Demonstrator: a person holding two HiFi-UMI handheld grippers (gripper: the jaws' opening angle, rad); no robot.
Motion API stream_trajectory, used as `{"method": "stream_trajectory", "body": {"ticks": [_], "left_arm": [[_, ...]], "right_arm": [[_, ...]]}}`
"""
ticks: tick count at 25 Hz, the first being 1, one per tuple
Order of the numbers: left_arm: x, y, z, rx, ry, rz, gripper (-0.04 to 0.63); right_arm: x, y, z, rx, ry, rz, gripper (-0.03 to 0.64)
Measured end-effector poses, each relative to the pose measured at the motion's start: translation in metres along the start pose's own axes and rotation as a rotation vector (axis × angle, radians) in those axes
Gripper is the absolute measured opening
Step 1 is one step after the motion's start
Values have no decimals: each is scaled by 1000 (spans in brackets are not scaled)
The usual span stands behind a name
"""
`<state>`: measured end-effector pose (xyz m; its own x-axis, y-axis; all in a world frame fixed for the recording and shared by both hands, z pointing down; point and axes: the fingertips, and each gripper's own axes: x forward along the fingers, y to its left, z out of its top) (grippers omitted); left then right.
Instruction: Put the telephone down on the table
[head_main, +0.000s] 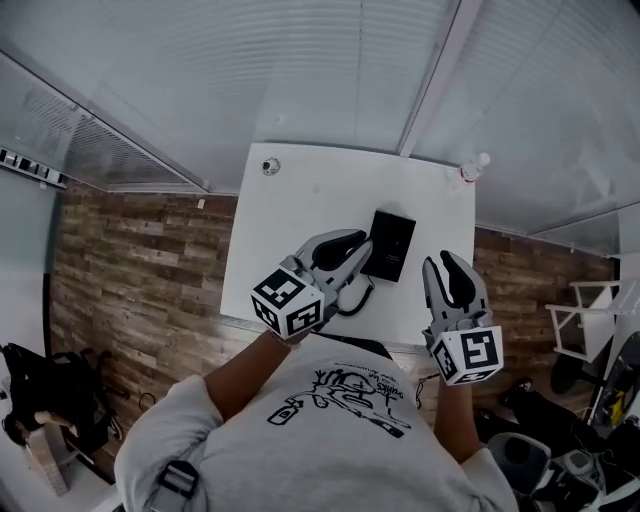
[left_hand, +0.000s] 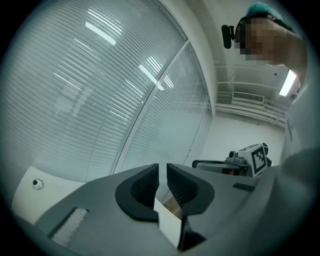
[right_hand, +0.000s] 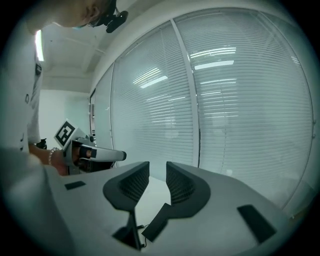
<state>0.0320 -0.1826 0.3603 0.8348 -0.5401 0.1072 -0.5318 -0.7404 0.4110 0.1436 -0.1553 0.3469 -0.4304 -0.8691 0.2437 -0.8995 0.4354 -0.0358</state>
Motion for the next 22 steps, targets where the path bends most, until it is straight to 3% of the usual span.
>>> {"method": "stream_trajectory", "body": {"ticks": [7, 22], "left_arm": [[19, -15, 30, 49, -27, -28, 49], [6, -50, 70, 172, -84, -46, 49]], "right_arm": [[5, -16, 26, -32, -7, 9, 92], [-14, 8, 65, -108, -62, 28, 83]]}}
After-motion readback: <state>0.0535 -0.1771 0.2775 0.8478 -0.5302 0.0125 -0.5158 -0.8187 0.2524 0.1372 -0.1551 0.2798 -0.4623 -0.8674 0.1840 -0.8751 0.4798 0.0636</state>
